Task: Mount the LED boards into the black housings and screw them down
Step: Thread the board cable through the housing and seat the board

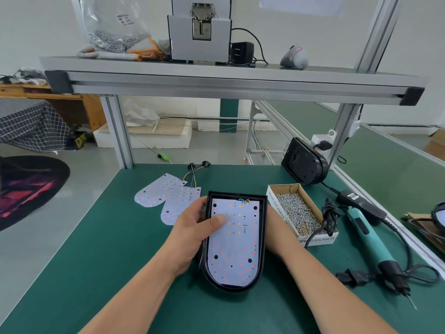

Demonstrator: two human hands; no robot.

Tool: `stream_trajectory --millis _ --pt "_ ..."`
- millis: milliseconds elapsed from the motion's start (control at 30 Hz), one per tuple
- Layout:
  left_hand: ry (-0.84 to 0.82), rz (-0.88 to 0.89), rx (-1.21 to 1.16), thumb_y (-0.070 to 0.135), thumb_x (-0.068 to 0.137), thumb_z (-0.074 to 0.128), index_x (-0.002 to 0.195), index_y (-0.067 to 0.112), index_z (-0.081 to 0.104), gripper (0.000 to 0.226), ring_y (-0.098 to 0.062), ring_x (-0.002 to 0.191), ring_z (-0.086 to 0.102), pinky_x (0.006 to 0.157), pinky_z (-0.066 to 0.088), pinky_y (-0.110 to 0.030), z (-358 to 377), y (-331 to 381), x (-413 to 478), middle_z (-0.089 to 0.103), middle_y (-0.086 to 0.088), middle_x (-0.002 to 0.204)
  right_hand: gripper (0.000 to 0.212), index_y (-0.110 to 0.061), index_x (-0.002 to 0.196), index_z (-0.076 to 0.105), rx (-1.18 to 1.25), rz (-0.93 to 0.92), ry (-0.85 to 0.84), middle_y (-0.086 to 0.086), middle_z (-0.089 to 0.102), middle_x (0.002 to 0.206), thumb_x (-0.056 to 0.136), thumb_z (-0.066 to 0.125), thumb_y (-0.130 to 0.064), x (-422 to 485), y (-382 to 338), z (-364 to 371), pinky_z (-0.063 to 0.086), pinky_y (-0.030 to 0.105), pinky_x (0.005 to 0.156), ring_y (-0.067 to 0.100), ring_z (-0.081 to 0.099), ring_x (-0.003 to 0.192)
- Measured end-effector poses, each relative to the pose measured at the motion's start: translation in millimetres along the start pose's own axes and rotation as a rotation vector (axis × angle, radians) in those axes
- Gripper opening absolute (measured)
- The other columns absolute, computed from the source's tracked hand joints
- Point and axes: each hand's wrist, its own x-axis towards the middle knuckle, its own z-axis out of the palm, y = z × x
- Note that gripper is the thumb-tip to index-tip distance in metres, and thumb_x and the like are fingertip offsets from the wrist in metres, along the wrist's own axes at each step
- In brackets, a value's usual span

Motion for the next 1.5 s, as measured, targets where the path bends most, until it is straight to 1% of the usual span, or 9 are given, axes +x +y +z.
stream_trajectory --millis 100,300,433,500,667,933,1200,1433,1500 --pt "0.023 -0.004 0.036 0.018 0.090 0.079 0.129 0.018 0.070 0.040 -0.038 0.115 0.073 0.093 0.062 -0.044 0.0 1.6 -0.4 0.075 -0.015 0.127 0.042 -0.025 0.070 0.069 0.021 0.033 -0.007 -0.022 0.069 0.068 0.094 0.054 0.007 -1.9 -4.2 -2.1 0.042 0.004 0.061 -0.002 0.054 0.067" --pt "0.082 -0.001 0.072 0.021 0.087 0.080 0.127 0.013 0.067 0.043 -0.036 0.110 0.076 0.086 0.063 -0.036 -1.2 5.1 1.0 0.078 -0.013 0.120 0.036 -0.034 0.113 0.078 0.534 0.007 0.145 -0.004 0.079 0.103 0.095 0.048 -0.025 -2.5 -7.5 -5.4 0.055 0.028 0.071 0.015 0.070 0.087" --pt "0.100 0.010 0.102 0.022 0.087 0.080 0.124 0.016 0.068 0.040 -0.035 0.105 0.077 0.085 0.064 -0.038 -0.5 4.9 0.8 0.079 -0.014 0.116 0.045 -0.045 0.127 0.066 0.189 -0.107 0.161 -0.026 0.070 0.108 0.082 0.064 -0.051 -5.2 -4.8 -3.9 0.050 0.016 0.083 -0.002 0.066 0.100" --pt "0.118 0.019 0.110 0.022 0.086 0.081 0.122 0.017 0.068 0.039 -0.037 0.103 0.077 0.086 0.065 -0.042 0.6 3.6 1.1 0.079 -0.015 0.113 0.045 -0.042 0.128 0.060 0.061 -0.123 0.159 -0.027 0.070 0.113 0.085 0.075 -0.044 -4.2 -4.4 -0.6 0.052 0.021 0.089 -0.003 0.066 0.105" --pt "0.143 0.024 0.142 0.025 0.086 0.081 0.116 0.022 0.072 0.032 -0.034 0.100 0.078 0.081 0.065 -0.037 2.6 3.5 2.2 0.080 -0.012 0.110 0.030 -0.030 0.111 0.070 0.316 -0.063 0.157 -0.007 0.078 0.104 0.084 0.080 -0.020 -3.1 -6.1 1.9 0.059 0.039 0.090 0.016 0.074 0.098" --pt "0.144 0.030 0.198 0.026 0.089 0.077 0.114 0.026 0.073 0.025 -0.032 0.100 0.079 0.086 0.065 -0.042 2.3 4.4 1.8 0.081 -0.010 0.109 0.019 -0.017 0.102 0.073 0.446 -0.024 0.187 -0.001 0.080 0.097 0.088 0.082 -0.008 -1.8 -5.3 5.9 0.058 0.021 0.070 0.018 0.077 0.090" --pt "0.194 0.015 0.224 0.014 0.099 0.074 0.115 0.018 0.072 0.016 -0.032 0.096 0.079 0.080 0.066 -0.039 2.9 0.1 3.1 0.081 -0.010 0.104 0.022 -0.022 0.109 0.072 0.383 -0.019 0.132 -0.006 0.079 0.105 0.090 0.080 -0.013 2.0 0.8 3.2 0.059 0.034 0.087 0.014 0.076 0.099" --pt "0.253 0.098 0.493 0.066 0.100 0.054 0.114 0.031 0.072 0.042 -0.001 0.093 0.071 0.083 0.052 -0.017 -0.2 -1.8 5.7 0.077 0.018 0.097 0.020 -0.014 0.109 0.075 0.541 0.062 0.144 0.003 0.081 0.105 0.091 0.077 -0.005 8.6 11.3 -5.9 0.062 0.035 0.082 0.023 0.078 0.097" --pt "0.302 0.097 0.572 0.070 0.098 0.051 0.107 0.039 0.070 0.038 0.000 0.069 0.065 0.067 0.048 -0.011 -7.7 -0.7 7.8 0.070 0.017 0.075 0.017 -0.008 0.107 0.075 0.660 0.117 0.166 0.014 0.080 0.107 0.091 0.075 -0.004 10.9 16.4 -12.9 0.063 0.047 0.086 0.033 0.078 0.096"
